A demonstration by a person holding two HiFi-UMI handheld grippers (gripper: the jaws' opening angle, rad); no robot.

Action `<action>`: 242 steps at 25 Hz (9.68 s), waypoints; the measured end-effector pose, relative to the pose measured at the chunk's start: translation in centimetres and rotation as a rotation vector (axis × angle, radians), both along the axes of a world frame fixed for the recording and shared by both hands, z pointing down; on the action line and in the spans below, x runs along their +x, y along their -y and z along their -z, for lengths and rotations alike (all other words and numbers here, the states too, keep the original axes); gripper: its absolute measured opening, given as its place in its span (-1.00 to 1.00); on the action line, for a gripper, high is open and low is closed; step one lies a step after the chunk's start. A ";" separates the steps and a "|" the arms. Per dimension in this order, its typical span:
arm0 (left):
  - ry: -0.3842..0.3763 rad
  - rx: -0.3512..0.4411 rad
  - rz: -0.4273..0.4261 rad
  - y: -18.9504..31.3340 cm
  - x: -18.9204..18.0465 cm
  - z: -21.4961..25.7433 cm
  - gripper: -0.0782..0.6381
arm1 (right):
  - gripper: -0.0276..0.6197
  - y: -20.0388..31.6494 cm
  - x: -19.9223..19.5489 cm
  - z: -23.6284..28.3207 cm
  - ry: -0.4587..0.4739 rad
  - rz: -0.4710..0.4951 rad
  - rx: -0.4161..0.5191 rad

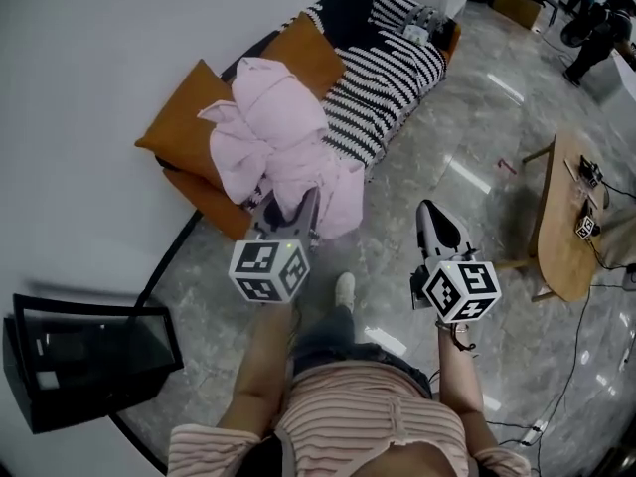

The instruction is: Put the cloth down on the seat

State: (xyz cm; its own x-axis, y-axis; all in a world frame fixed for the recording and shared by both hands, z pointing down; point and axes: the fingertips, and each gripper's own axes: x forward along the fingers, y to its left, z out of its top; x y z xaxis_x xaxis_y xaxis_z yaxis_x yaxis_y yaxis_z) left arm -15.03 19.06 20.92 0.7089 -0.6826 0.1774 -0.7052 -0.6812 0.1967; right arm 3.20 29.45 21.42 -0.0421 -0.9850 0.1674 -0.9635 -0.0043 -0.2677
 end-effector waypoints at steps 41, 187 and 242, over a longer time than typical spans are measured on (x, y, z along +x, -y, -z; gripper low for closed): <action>0.112 -0.288 0.315 29.7 8.7 -14.1 -0.38 | -0.90 38.1 9.1 -8.0 -0.001 0.385 -0.206; 0.406 -0.627 0.245 41.7 21.9 -47.8 -0.09 | -0.90 46.2 13.2 -35.2 0.009 0.360 -0.556; 0.110 -0.126 0.192 37.1 14.8 -15.9 -0.75 | -0.90 43.5 8.2 -13.8 -0.038 0.354 -0.174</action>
